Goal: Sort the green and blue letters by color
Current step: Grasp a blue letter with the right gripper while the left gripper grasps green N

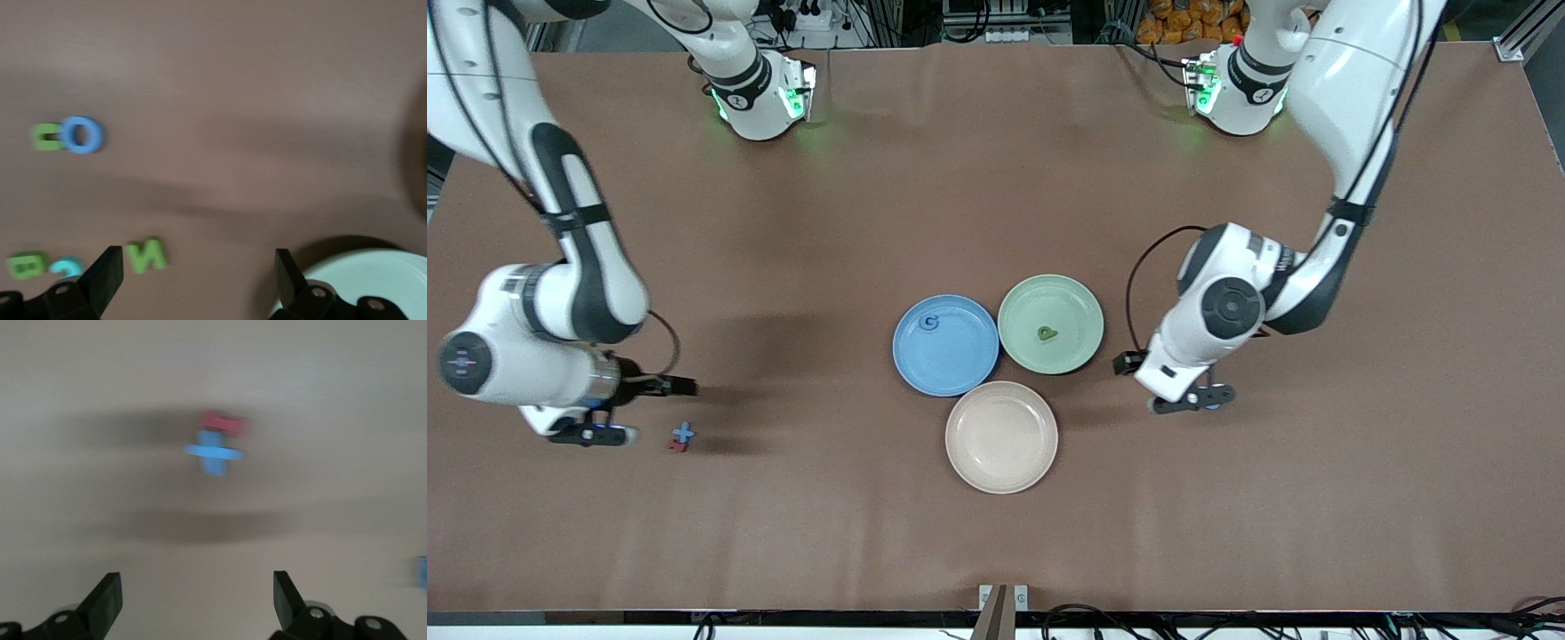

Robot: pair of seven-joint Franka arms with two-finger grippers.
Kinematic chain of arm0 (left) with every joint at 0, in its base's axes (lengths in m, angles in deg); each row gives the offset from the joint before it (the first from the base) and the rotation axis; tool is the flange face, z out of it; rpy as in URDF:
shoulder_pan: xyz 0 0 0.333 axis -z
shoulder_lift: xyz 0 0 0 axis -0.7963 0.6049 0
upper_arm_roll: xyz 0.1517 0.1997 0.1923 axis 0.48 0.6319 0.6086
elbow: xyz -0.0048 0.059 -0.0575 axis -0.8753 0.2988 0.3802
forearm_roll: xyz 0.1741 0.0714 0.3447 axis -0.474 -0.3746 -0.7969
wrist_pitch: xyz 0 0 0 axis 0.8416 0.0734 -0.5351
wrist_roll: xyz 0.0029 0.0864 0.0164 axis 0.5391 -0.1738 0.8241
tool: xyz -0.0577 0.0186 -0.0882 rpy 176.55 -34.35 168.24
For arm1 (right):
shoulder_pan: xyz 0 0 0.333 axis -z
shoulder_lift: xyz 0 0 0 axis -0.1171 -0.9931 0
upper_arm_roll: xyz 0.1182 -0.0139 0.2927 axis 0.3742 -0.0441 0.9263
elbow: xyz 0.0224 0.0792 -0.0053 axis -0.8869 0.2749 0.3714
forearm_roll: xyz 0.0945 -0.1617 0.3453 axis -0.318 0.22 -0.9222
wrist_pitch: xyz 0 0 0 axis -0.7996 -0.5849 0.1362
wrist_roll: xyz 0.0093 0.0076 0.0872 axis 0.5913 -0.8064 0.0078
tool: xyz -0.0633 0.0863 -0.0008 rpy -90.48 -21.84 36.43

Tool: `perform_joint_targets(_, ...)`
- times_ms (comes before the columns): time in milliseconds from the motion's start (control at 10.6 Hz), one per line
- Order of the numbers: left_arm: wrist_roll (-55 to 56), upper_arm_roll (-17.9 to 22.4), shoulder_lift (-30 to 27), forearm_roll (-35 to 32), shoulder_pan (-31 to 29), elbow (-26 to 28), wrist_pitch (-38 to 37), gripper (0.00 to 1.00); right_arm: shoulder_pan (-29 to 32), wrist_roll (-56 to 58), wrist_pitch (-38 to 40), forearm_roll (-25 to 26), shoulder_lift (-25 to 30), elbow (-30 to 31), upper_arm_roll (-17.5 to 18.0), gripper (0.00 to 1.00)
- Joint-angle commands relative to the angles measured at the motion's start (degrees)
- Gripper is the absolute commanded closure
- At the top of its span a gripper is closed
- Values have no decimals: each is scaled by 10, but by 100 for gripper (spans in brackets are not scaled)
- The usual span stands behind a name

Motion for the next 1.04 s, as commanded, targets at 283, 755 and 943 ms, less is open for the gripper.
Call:
perform_joint_targets(283, -6, 12, -23, -44, -59, 44, -29, 0, 154, 166, -20, 105, -20, 26, 14, 0)
perform_joint_targets(755, 190, 8, -7, -25, -11, 69, 1, 7, 153, 167, -37, 98, -46, 29, 15, 0)
perform_joint_targets(943, 182, 8, -20, -33, -18, 140, 96, 10, 153, 167, -37, 98, -47, 29, 15, 0)
